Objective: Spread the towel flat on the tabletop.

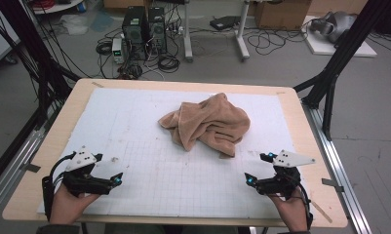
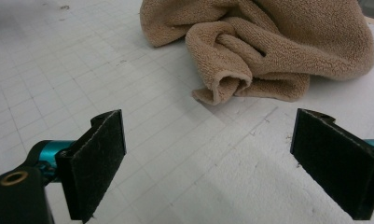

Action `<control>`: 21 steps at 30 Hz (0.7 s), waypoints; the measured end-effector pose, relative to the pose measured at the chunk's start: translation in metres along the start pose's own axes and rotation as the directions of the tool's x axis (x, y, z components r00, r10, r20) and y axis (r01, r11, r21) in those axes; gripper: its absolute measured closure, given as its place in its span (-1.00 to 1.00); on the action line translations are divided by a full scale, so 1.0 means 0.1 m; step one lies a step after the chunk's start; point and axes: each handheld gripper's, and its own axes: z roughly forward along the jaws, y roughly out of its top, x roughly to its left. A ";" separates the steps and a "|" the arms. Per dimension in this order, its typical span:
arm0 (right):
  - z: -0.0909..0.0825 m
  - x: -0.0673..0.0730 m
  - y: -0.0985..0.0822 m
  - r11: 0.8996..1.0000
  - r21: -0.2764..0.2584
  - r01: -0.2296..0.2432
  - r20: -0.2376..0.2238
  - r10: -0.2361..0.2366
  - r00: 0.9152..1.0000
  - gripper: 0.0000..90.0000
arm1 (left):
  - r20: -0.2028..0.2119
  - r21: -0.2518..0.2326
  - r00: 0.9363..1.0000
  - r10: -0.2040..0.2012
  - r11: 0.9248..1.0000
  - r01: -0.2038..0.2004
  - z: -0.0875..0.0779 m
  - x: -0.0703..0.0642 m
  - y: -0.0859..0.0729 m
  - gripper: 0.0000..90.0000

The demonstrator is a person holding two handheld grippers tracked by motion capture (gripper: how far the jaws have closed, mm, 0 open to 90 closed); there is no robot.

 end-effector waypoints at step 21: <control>0.14 -0.04 0.18 0.999 0.027 0.038 -0.009 -0.038 0.999 -0.79 | -0.006 -0.012 1.000 0.007 1.000 -0.007 -0.04 0.01 -0.02 -0.93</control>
